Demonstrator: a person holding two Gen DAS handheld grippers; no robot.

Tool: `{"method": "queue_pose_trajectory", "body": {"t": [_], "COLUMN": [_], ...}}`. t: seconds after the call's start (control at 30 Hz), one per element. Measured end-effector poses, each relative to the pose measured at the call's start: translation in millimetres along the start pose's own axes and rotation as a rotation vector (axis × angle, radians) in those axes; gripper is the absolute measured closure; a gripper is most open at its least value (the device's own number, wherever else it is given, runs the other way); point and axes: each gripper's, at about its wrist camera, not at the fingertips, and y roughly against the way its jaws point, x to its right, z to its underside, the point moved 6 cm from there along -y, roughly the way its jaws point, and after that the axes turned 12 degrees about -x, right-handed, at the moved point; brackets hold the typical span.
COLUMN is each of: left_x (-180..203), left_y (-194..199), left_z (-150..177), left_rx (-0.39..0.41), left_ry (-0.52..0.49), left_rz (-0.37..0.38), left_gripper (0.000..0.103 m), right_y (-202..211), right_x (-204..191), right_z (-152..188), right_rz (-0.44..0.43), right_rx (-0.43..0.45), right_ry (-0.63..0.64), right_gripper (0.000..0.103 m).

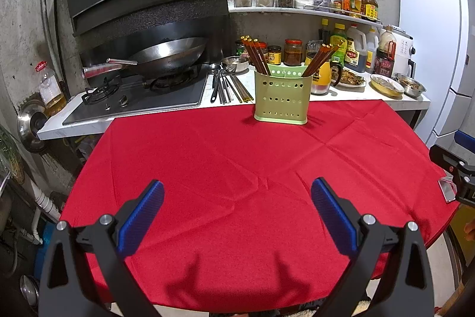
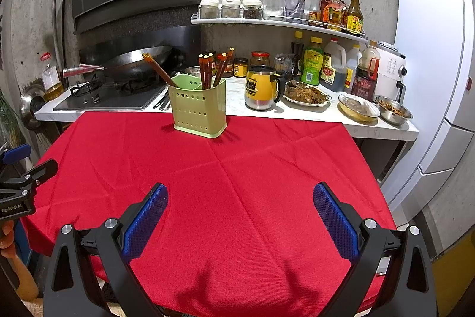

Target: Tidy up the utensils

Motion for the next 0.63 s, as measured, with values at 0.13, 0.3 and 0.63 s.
{"method": "queue_pose_trajectory", "body": {"t": [0.13, 0.3, 0.63], "left_x": [-2.2, -1.5, 1.5], "left_y": [-4.3, -1.0, -4.3], "left_z": [4.0, 5.1, 5.8], "left_rx": [-0.003, 0.022, -0.017], "left_ry": [0.0, 0.004, 0.001], "left_rz": [-0.001, -0.013, -0.009], "left_gripper": [0.006, 0.006, 0.006], "right_y": [-0.9, -6.1, -6.0], "right_x": [0.0, 0.9, 1.9], "right_z": [1.5, 7.1, 8.1], "right_rz": [0.0, 0.002, 0.002], "right_rx": [-0.002, -0.006, -0.009], "right_ry": [0.001, -0.006, -0.011], "right_gripper": [0.006, 0.006, 0.006]}}
